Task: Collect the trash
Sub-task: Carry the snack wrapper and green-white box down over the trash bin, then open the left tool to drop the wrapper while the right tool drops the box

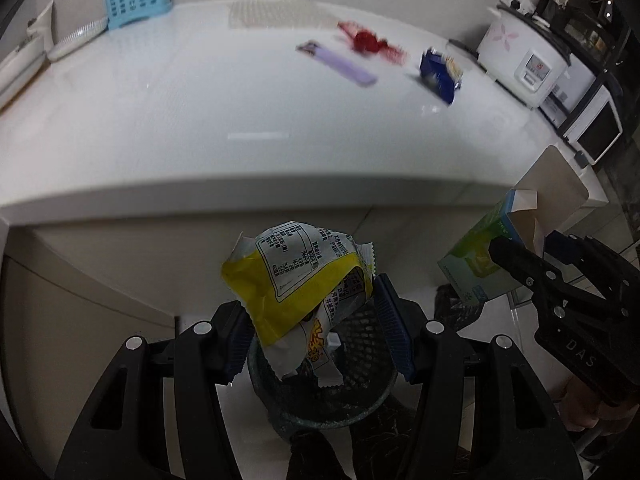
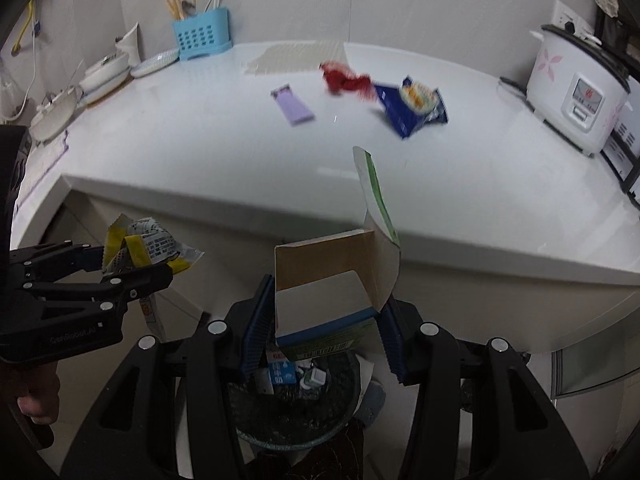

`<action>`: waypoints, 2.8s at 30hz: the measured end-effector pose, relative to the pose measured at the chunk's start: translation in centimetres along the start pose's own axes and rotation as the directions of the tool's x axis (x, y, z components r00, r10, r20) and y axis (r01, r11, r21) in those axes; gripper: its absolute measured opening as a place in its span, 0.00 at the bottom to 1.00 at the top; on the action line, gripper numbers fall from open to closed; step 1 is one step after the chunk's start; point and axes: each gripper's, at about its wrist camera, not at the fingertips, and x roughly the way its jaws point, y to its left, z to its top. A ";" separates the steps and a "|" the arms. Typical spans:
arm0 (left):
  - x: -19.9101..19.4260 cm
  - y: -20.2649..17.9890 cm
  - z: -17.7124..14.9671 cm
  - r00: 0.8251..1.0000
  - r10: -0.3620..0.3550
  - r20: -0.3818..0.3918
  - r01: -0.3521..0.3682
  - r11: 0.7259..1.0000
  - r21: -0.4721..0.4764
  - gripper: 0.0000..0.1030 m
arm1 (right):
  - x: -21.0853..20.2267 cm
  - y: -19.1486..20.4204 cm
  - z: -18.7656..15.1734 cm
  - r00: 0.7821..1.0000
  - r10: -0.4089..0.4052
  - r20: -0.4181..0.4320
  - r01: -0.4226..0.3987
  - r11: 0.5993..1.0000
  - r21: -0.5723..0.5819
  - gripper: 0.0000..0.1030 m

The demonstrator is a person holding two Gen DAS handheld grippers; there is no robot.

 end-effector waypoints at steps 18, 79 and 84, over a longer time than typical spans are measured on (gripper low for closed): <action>13.1 1.5 -8.3 0.986 0.009 -0.165 -0.014 1.000 -0.025 0.54 | 11.8 -0.7 -9.8 0.975 0.044 -0.219 -0.043 0.999 0.006 0.46; 14.8 6.1 -13.0 0.975 0.120 -0.187 -0.145 0.981 -0.129 0.94 | 16.8 1.5 -12.3 0.953 0.141 -0.270 -0.147 0.989 -0.003 0.77; 10.8 5.7 -10.6 0.984 0.117 -0.136 -0.135 0.982 -0.135 0.94 | 13.2 0.5 -10.0 0.970 0.101 -0.221 -0.099 0.995 0.020 0.88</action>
